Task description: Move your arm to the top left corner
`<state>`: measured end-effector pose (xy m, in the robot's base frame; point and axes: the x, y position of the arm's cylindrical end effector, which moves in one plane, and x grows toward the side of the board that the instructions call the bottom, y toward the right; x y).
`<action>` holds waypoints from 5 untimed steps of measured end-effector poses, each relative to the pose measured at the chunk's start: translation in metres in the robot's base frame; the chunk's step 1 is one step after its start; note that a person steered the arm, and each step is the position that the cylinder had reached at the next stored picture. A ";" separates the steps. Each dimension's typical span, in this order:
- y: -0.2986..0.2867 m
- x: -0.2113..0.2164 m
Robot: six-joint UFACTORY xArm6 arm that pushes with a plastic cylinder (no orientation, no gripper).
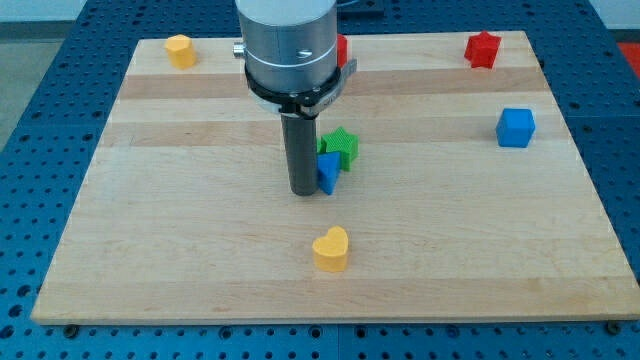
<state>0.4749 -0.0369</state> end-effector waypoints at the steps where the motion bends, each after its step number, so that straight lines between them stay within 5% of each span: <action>1: -0.044 0.003; 2: -0.112 0.003; 5: -0.231 -0.123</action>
<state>0.3515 -0.2676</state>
